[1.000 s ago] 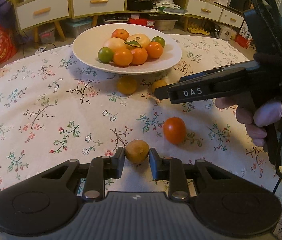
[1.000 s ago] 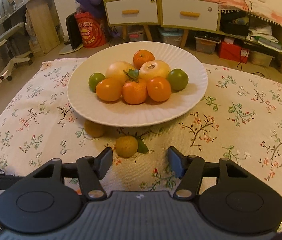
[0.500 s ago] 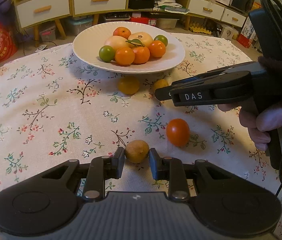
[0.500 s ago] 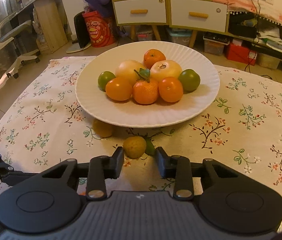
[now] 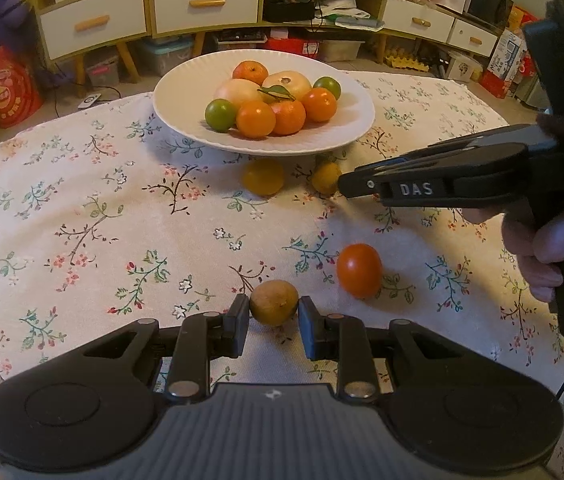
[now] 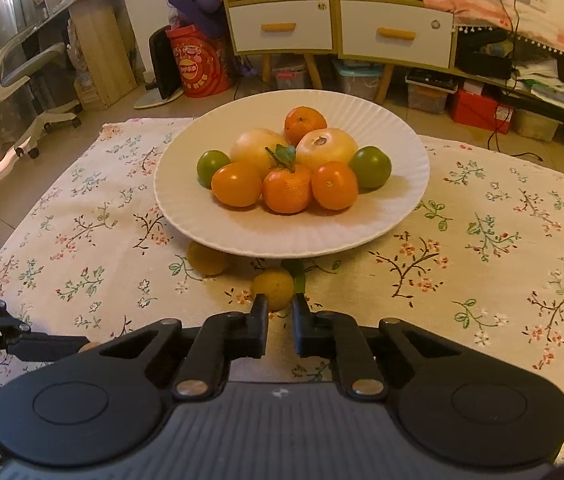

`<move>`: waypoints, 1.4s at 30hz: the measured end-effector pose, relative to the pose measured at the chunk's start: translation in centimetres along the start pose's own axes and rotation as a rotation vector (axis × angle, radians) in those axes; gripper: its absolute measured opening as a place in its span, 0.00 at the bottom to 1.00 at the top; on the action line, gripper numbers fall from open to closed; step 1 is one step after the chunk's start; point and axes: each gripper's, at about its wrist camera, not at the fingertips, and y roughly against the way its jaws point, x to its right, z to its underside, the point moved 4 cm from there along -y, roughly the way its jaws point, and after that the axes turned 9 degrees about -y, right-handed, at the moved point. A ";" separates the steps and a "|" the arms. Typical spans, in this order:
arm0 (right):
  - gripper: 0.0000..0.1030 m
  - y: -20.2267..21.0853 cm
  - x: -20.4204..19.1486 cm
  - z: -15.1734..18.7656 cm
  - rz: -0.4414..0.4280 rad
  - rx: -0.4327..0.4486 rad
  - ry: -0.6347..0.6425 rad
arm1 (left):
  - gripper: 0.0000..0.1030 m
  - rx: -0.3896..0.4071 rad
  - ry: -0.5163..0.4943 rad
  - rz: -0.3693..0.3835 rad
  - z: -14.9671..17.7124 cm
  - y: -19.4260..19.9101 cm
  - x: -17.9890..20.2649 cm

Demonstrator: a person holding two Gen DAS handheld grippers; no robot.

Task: Organize fruits
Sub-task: 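Carry the kiwi in the left tool while the right tool carries its yellow fruit over the plate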

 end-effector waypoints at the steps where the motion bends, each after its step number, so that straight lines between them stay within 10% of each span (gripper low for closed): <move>1: 0.11 0.2 0.1 0.0 -0.003 0.000 0.001 | 0.04 0.000 0.000 -0.001 0.0 0.0 0.0; 10: 0.30 0.4 -0.1 0.1 -0.002 -0.006 0.006 | 0.04 -0.001 0.000 -0.001 0.0 0.0 0.1; 42: 0.21 2.2 0.5 -0.6 -0.007 0.024 -0.010 | 0.04 0.046 0.020 -0.035 -2.2 0.5 0.4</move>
